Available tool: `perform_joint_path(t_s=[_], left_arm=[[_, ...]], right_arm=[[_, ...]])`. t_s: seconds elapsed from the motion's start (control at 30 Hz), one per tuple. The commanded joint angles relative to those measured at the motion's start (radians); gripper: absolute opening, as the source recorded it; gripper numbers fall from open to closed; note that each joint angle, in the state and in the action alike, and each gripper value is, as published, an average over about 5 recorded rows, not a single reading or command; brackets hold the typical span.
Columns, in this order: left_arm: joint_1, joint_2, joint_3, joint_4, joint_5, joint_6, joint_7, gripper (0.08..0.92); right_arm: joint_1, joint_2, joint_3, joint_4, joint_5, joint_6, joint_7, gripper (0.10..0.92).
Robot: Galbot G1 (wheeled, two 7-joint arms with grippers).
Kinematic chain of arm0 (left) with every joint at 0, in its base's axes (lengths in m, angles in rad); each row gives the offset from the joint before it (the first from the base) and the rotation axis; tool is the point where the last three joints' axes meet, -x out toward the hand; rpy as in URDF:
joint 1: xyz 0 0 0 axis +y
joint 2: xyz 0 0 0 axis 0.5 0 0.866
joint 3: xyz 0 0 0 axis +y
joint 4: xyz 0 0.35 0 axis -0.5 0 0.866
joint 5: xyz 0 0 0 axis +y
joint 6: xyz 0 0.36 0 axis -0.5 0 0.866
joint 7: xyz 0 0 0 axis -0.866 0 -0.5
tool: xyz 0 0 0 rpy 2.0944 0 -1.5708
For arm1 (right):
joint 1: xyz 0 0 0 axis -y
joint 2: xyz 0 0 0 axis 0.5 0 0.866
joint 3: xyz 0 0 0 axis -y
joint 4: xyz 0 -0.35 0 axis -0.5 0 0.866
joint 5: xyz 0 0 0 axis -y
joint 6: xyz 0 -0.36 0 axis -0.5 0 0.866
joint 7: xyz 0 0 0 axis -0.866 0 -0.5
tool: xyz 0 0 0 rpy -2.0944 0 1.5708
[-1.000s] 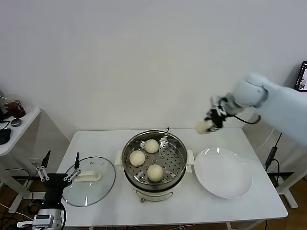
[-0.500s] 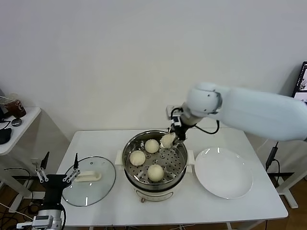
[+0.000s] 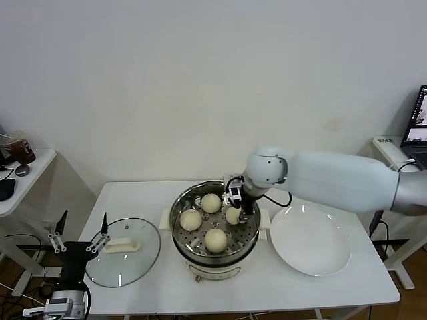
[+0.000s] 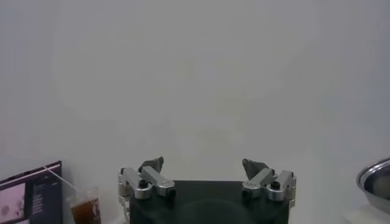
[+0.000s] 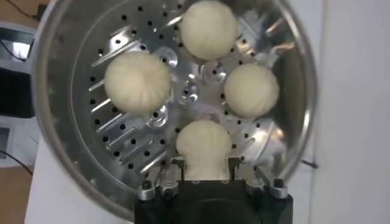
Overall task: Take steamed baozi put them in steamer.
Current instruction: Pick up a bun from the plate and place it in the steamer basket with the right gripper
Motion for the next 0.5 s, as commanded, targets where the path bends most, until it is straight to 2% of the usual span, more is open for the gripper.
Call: perform_joint_path(t_s=[0.03, 0.5], left_arm=[[0.000, -0.002, -0.002, 0.001, 0.000, 0.000, 0.000, 0.823], [0.000, -0.003, -0.007, -0.006, 0.000, -0.001, 0.000, 0.823]], right_arm=[[-0.088, 0.028, 0.020, -0.048, -0.068, -0.011, 0.012, 0.441], [-0.085, 0.029, 0.054, -0.064, -0.083, -0.002, 0.013, 0.441]])
